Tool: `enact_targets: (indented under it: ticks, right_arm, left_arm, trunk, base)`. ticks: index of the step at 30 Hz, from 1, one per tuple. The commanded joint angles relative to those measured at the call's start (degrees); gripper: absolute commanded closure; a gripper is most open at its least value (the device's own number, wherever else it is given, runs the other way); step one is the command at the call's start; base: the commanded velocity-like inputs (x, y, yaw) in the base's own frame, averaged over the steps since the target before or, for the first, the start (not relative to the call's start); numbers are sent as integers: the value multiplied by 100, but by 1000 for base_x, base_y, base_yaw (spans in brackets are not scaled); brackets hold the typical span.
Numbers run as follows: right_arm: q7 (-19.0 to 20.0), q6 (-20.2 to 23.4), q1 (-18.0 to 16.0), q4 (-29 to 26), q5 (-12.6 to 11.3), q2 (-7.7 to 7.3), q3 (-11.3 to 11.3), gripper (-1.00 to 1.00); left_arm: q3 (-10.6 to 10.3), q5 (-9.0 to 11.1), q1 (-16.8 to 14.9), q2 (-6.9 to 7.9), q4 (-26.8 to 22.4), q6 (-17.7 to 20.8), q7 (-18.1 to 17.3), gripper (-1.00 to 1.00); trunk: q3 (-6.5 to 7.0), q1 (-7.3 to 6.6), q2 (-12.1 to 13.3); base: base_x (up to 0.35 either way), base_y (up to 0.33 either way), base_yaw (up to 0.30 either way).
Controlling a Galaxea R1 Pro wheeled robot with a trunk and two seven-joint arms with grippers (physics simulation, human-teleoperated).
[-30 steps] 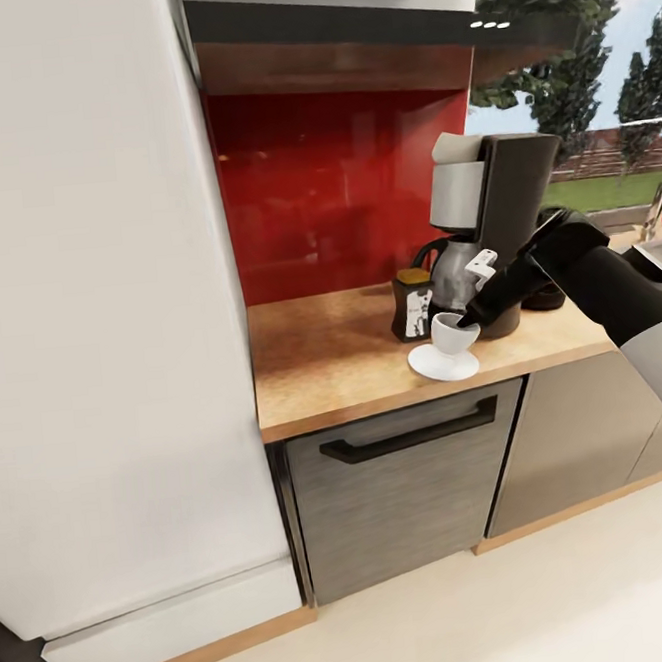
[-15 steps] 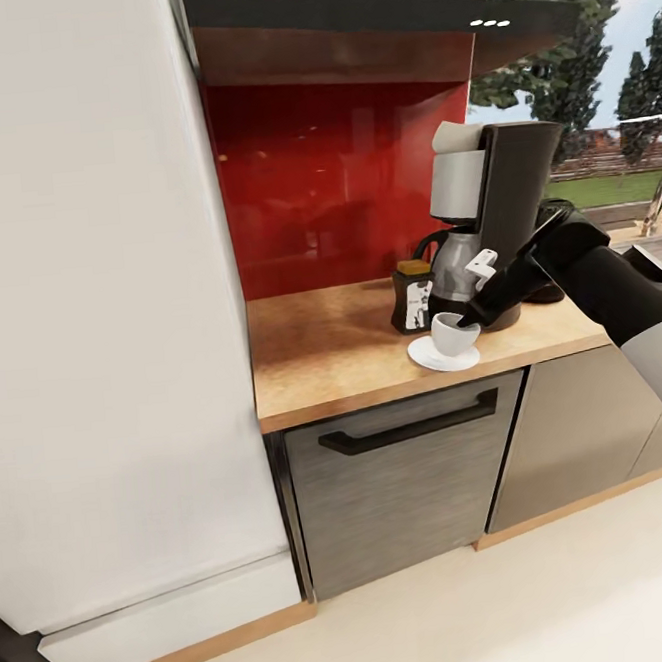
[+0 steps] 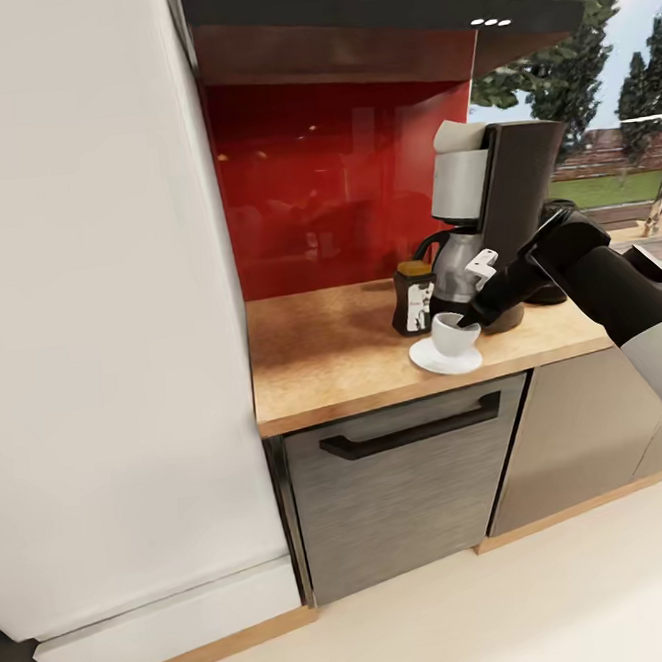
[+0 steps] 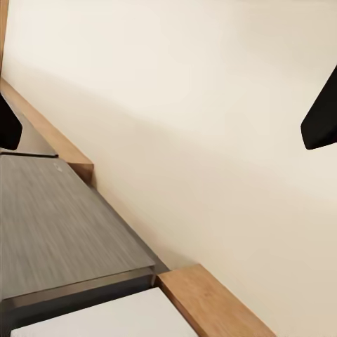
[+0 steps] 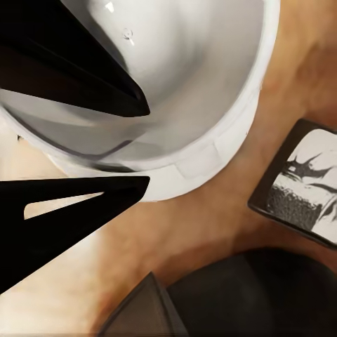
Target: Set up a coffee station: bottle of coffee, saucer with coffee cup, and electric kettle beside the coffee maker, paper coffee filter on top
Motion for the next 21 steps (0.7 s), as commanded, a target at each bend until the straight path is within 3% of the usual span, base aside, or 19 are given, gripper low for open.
enact_targets:
  ticks: [1,21]
  right_arm:
    - [56,21,-6,-8,60,-4,9,100]
    - [55,23,-6,-8,60,-4,9,100]
  left_arm:
    - [-1,-11,-4,1,5,-36,-11,-100]
    - [-1,-14,-4,0,5,-36,-13,-100]
  trunk:
    - [-6,0,-3]
    - [-6,0,-3]
  base:
    - [54,0,0]
    - [23,10,0]
